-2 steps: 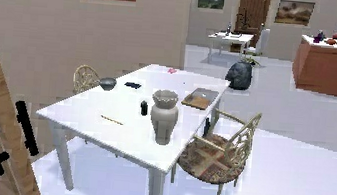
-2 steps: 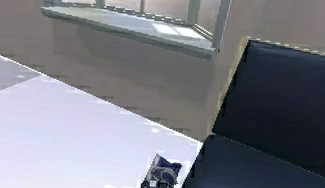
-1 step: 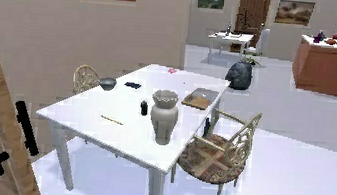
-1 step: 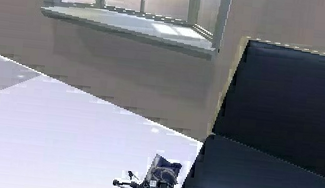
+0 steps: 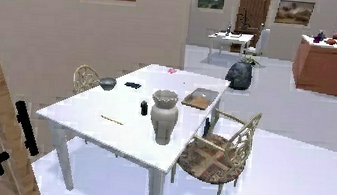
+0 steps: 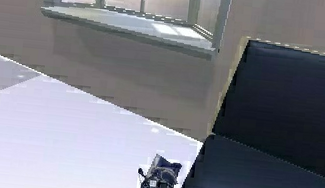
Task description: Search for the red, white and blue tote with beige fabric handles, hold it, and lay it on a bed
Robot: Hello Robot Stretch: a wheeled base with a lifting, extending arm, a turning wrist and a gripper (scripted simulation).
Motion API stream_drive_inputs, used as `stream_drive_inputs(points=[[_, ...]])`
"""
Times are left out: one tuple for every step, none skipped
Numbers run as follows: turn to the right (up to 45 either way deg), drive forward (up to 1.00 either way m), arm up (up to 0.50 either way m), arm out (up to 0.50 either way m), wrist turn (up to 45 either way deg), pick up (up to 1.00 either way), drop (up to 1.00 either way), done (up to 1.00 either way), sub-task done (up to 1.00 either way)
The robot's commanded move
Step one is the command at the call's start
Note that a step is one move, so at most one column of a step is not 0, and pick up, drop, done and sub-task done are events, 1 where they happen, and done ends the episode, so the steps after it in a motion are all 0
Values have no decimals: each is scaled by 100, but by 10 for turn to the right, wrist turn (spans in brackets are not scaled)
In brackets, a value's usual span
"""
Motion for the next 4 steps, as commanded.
stream_drive_inputs(points=[[0, 0, 0, 0, 450, 0, 0, 0, 0], [0, 0, 0, 0, 60, 0, 0, 0, 0], [0, 0, -30, 0, 0, 0, 0, 0, 0], [0, 0, 0, 0, 0, 100, 0, 0, 0]])
